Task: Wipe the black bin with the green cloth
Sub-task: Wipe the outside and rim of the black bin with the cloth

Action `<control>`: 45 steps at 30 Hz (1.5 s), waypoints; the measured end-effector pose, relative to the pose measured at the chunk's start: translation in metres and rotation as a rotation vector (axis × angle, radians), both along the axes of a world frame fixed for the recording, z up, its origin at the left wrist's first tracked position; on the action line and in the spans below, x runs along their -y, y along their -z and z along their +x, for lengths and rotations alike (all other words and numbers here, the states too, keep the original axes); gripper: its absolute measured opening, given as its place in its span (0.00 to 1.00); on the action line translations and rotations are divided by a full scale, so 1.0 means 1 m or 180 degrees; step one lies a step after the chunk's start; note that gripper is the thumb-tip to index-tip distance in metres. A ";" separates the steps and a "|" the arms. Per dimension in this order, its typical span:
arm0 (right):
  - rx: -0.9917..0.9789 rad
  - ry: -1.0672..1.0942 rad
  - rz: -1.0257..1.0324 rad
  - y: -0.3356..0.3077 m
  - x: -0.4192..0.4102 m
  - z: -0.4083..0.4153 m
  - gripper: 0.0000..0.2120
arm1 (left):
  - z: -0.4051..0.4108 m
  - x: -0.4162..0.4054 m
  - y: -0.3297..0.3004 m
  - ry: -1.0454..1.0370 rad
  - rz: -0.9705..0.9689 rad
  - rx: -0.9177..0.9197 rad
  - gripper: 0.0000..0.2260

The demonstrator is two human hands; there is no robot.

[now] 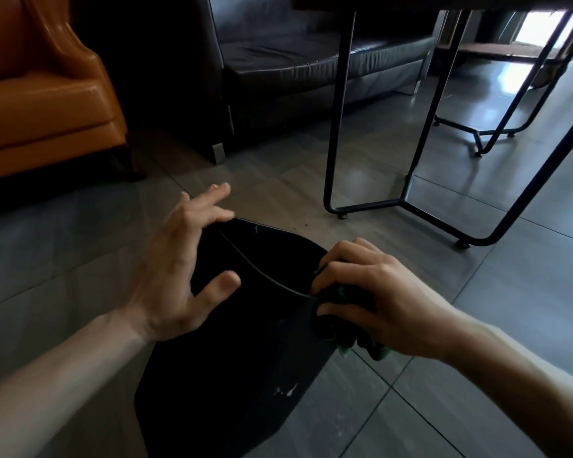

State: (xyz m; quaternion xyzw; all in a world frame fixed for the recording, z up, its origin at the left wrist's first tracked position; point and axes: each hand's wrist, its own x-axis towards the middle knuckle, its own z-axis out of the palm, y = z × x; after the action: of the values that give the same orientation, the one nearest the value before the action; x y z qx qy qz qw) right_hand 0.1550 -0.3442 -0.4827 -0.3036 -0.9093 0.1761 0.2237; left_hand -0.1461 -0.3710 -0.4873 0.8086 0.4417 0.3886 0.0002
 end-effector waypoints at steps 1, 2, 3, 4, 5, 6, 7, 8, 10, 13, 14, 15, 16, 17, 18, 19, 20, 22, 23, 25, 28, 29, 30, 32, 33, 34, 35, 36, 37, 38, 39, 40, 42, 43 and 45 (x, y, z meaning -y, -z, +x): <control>-0.0036 0.0065 0.0128 0.001 0.004 -0.004 0.12 | 0.007 0.004 -0.007 0.0103 0.0176 -0.0094 0.34; -0.0063 0.0132 0.0248 0.002 0.007 -0.008 0.13 | 0.017 0.007 -0.013 0.0227 0.0330 -0.0190 0.35; -0.0088 0.0196 0.0345 0.001 0.010 -0.011 0.13 | 0.027 0.009 -0.017 0.0348 0.0431 -0.0304 0.34; -0.0111 0.0252 0.0416 0.000 0.012 -0.013 0.12 | 0.037 0.012 -0.018 0.0448 0.0468 -0.0421 0.34; -0.0118 0.0304 0.0481 -0.003 0.015 -0.015 0.12 | 0.044 0.013 -0.018 0.0523 0.0454 -0.0523 0.32; -0.0094 0.0362 0.0534 -0.005 0.017 -0.017 0.12 | 0.050 0.014 -0.016 0.0555 0.0412 -0.0598 0.30; -0.0049 0.0423 0.0585 -0.008 0.019 -0.018 0.13 | 0.052 0.015 -0.013 0.0534 0.0386 -0.0652 0.28; 0.0011 0.0477 0.0638 -0.012 0.022 -0.019 0.15 | 0.053 0.014 -0.011 0.0474 0.0389 -0.0693 0.26; 0.0143 0.0574 0.0759 -0.019 0.025 -0.021 0.16 | 0.051 0.011 -0.009 0.0352 0.0414 -0.0736 0.24; 0.0346 0.0719 0.0954 -0.030 0.025 -0.027 0.14 | 0.048 0.003 -0.006 0.0294 0.0477 -0.0803 0.21; 0.0410 0.0748 0.0997 -0.032 0.024 -0.029 0.13 | 0.047 0.001 -0.004 0.0283 0.0496 -0.0823 0.22; 0.0467 0.0760 0.1030 -0.034 0.023 -0.030 0.14 | 0.044 -0.001 -0.003 0.0275 0.0512 -0.0854 0.22; 0.0497 0.0764 0.1046 -0.034 0.021 -0.032 0.15 | 0.042 -0.002 -0.001 0.0276 0.0516 -0.0898 0.24; 0.0484 0.0777 0.1031 -0.034 0.018 -0.034 0.16 | 0.039 -0.003 0.002 0.0283 0.0514 -0.0942 0.25; 0.0429 0.0802 0.0993 -0.034 0.016 -0.037 0.17 | 0.036 -0.004 0.004 0.0282 0.0509 -0.0971 0.26; 0.0359 0.0828 0.0965 -0.033 0.014 -0.039 0.18 | 0.033 -0.005 0.005 0.0266 0.0500 -0.0979 0.27; 0.0294 0.0854 0.0971 -0.032 0.012 -0.040 0.18 | 0.030 -0.007 0.006 0.0241 0.0488 -0.0972 0.27; 0.0140 0.0912 0.1032 -0.027 0.007 -0.040 0.16 | 0.028 -0.011 0.009 0.0209 0.0450 -0.0928 0.27; -0.0028 0.0948 0.1045 -0.024 0.005 -0.038 0.15 | 0.027 -0.012 0.010 0.0199 0.0423 -0.0897 0.26; -0.0617 0.1140 0.1015 -0.021 -0.001 -0.030 0.10 | 0.024 -0.016 0.012 0.0145 0.0316 -0.0824 0.24; -0.1801 0.1763 0.0676 -0.020 -0.011 -0.013 0.06 | 0.014 -0.022 0.011 -0.0064 0.0027 -0.0672 0.21; -0.2158 0.1913 0.0527 -0.019 -0.012 -0.010 0.05 | 0.010 -0.023 0.011 -0.0154 -0.0056 -0.0614 0.21; -0.2408 0.2005 0.0457 -0.016 -0.012 -0.009 0.05 | 0.007 -0.025 0.011 -0.0240 -0.0129 -0.0565 0.20; -0.2515 0.1979 0.0487 -0.003 -0.006 -0.018 0.07 | 0.005 -0.027 0.011 -0.0384 -0.0232 -0.0490 0.20; -0.2448 0.1849 0.0466 0.007 -0.001 -0.026 0.08 | 0.005 -0.028 0.012 -0.0442 -0.0261 -0.0463 0.20; -0.2342 0.1678 0.0404 0.020 0.004 -0.036 0.09 | 0.006 -0.029 0.013 -0.0490 -0.0292 -0.0444 0.20; -0.2203 0.1497 0.0349 0.035 0.010 -0.045 0.09 | 0.007 -0.030 0.013 -0.0528 -0.0319 -0.0430 0.20; -0.2028 0.1321 0.0314 0.050 0.016 -0.052 0.09 | 0.009 -0.031 0.013 -0.0556 -0.0342 -0.0417 0.20; -0.1786 0.1131 0.0329 0.064 0.021 -0.056 0.11 | 0.010 -0.032 0.013 -0.0584 -0.0360 -0.0399 0.20; -0.1428 0.0924 0.0431 0.076 0.025 -0.057 0.15 | 0.010 -0.033 0.013 -0.0622 -0.0379 -0.0379 0.20; -0.0968 0.0726 0.0635 0.088 0.027 -0.055 0.19 | 0.009 -0.034 0.014 -0.0666 -0.0398 -0.0360 0.20; -0.0476 0.0551 0.0879 0.097 0.027 -0.051 0.23 | 0.007 -0.035 0.014 -0.0703 -0.0414 -0.0342 0.20; 0.0271 0.0245 0.1191 0.109 0.025 -0.040 0.28 | 0.004 -0.036 0.016 -0.0750 -0.0450 -0.0299 0.19; 0.0484 0.0127 0.1301 0.112 0.023 -0.035 0.30 | 0.002 -0.035 0.016 -0.0764 -0.0461 -0.0281 0.19; 0.0733 0.0032 0.1554 0.115 0.013 -0.028 0.34 | 0.001 -0.034 0.017 -0.0776 -0.0463 -0.0253 0.19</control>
State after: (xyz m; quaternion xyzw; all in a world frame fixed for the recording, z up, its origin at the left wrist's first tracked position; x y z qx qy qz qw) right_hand 0.1270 -0.3576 -0.5974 -0.2632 -0.9428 -0.0852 0.1862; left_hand -0.1456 -0.3366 -0.5047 0.7616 0.5633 0.3204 -0.0059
